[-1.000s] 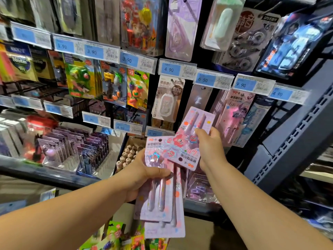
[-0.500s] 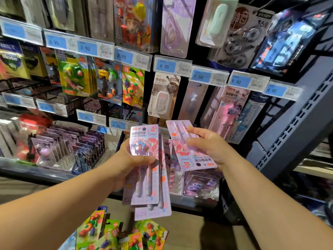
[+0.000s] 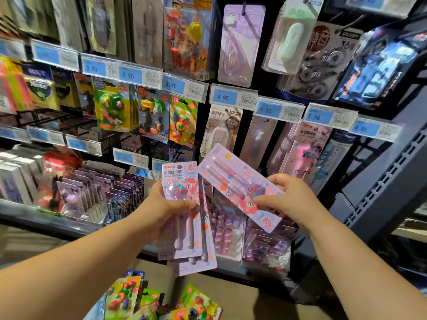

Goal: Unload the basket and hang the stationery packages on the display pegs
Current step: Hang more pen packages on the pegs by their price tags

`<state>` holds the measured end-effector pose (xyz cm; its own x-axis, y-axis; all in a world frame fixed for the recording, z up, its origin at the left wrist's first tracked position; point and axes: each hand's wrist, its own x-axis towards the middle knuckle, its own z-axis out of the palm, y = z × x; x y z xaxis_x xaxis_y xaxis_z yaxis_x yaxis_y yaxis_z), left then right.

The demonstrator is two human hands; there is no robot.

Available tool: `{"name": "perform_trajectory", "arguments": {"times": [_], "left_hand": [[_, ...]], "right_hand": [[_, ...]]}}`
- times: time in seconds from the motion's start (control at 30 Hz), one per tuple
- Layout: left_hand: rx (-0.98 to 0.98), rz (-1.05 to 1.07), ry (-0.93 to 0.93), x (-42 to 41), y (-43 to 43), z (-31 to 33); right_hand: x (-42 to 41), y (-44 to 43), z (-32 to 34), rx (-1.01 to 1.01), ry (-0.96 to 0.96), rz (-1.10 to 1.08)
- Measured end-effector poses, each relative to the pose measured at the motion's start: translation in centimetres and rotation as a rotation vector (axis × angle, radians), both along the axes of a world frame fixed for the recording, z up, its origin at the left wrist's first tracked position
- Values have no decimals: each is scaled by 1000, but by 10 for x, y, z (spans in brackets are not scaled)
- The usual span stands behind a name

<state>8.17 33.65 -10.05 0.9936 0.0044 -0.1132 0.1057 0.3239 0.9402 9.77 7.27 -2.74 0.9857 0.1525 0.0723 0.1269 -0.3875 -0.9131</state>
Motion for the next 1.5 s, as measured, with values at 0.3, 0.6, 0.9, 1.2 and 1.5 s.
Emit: {"name": "perform_trajectory", "arguments": {"times": [0.3, 0.6, 0.9, 1.2, 1.5], "left_hand": [[11, 20, -19, 1, 10, 4], [22, -26, -7, 0, 9, 2], [52, -96, 24, -5, 2, 5], [22, -148, 89, -21, -25, 6], [-11, -186, 91, -32, -46, 0]], "right_hand": [[-5, -17, 12, -77, -83, 6], [-3, -23, 12, 52, -169, -79], [2, -24, 10, 183, -214, -106], [6, 9, -12, 610, -203, -423], [-3, 49, -49, 481, -91, -517]]}}
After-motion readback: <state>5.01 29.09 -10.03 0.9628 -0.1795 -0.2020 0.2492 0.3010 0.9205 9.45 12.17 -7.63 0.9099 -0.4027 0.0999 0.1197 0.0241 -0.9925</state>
